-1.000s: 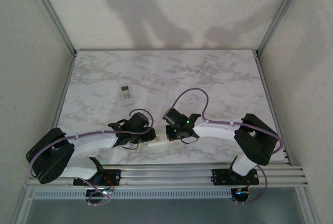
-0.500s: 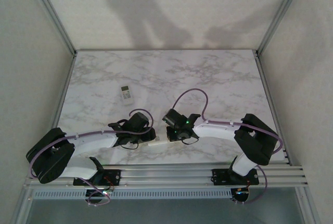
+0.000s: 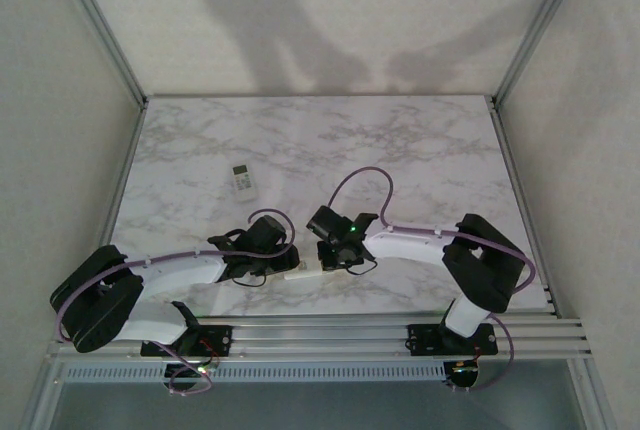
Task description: Load the batteries into the remote control
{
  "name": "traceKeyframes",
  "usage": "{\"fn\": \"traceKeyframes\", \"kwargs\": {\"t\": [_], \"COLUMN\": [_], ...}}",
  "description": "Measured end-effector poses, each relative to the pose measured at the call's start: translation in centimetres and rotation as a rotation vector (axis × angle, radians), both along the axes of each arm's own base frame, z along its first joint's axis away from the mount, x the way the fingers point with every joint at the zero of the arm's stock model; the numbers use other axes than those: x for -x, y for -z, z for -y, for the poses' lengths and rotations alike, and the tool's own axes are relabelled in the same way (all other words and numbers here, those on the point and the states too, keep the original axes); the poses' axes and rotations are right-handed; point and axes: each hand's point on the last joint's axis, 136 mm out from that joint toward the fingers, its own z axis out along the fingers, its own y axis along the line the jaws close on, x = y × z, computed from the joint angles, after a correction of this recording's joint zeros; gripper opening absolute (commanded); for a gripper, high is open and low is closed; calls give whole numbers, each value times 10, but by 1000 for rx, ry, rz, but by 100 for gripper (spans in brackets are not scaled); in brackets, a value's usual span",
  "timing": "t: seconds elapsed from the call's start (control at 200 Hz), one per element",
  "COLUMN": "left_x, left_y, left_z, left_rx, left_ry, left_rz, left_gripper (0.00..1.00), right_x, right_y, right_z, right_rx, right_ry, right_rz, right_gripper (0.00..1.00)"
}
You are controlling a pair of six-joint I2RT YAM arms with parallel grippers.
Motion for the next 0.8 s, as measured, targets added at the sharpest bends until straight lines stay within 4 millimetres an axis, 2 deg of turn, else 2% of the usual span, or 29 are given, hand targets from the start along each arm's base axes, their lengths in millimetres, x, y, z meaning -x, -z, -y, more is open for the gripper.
{"fn": "traceKeyframes", "kwargs": {"t": [0.365,0.506,0.801], "left_x": [0,0,0], "left_y": [0,0,0], "left_z": [0,0,0], "left_rx": [0,-2,-1], "left_ry": [0,0,-3], "left_rz": [0,2,2], "left_gripper": [58,58,58], "right_x": [5,6,7], "right_y": [1,3,-2], "right_z": [1,1,2], "right_rx": [26,32,50], "right_ry": [-1,1,-1], "right_rz": [-46,-51,-61], "right_gripper": [16,24,30]}}
